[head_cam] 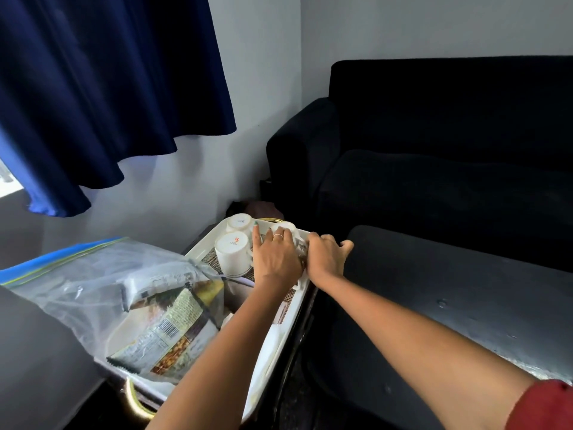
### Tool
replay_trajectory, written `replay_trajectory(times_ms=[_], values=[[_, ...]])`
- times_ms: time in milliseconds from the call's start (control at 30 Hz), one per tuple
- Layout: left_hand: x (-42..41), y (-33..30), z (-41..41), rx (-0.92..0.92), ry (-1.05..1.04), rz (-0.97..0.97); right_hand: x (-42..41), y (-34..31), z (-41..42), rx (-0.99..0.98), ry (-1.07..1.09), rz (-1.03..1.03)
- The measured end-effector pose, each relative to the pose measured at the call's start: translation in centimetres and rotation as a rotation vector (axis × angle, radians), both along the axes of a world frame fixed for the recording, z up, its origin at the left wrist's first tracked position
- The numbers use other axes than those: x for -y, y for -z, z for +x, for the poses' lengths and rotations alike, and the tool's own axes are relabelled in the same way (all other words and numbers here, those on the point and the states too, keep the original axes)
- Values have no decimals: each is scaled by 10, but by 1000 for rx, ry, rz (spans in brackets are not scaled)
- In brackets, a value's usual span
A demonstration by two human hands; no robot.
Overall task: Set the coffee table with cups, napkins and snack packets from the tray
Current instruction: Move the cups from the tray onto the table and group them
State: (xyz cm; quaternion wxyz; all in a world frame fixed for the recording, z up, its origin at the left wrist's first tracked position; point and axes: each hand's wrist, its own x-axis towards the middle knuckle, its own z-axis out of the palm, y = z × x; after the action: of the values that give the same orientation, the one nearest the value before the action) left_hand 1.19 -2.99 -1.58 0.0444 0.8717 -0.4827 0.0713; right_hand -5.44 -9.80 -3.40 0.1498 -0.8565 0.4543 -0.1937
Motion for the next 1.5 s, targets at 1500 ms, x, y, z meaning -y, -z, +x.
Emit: replay_trajectory(times_ms=[1500], values=[[13,-44,-220,-1585,-250,-654,11,-52,-266,514,89,384]])
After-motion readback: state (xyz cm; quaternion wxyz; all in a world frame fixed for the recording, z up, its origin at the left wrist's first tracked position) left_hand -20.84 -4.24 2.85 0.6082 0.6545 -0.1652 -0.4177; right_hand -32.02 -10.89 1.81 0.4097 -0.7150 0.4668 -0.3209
